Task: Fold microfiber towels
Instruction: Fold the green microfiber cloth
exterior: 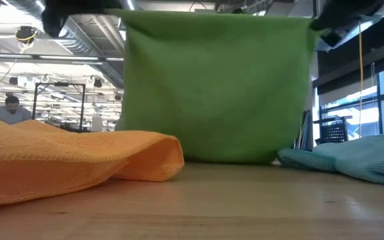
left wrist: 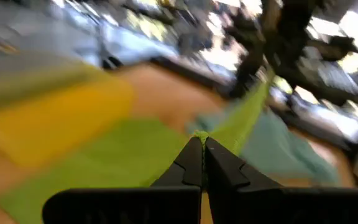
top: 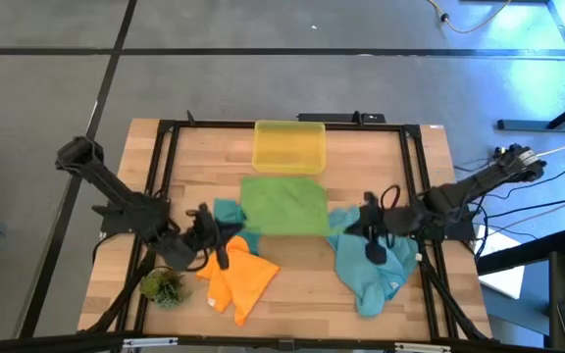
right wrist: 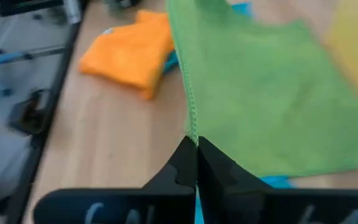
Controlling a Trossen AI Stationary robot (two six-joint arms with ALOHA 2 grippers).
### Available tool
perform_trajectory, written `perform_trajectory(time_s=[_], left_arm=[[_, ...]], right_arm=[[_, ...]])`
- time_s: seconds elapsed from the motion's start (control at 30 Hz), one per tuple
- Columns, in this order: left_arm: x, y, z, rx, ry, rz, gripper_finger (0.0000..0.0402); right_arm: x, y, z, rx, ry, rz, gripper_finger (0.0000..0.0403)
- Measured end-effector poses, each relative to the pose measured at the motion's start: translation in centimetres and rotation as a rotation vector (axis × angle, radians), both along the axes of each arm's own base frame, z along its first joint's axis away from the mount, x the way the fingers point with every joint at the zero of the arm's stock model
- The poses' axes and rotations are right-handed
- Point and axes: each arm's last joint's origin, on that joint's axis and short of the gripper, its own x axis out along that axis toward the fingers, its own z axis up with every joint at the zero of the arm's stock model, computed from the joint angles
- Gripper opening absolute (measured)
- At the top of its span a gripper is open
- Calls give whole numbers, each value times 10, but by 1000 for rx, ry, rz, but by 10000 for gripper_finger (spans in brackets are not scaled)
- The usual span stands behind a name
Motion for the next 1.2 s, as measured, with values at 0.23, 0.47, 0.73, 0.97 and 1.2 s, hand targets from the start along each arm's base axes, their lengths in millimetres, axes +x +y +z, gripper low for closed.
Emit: perform_trajectory(time_s=[0.23,0.47,0.73,0.97,1.2], left_arm=[[-1,-31,-35,-250,55,-112,0],[-9,-47,-44,-434,78,-160,0],[-11,-50,-36,-295,109,-232,5],[-12,-49,-39,-108,209,-320,81],[-12,-48,-40,169,270,-390,154]], right_arm=[[-4,30,-47,80,49,138,0],[3,53,-83,119,150,201,0],[16,59,-84,88,165,245,0],[18,56,-82,80,163,236,0],[18,56,-82,86,168,228,0]])
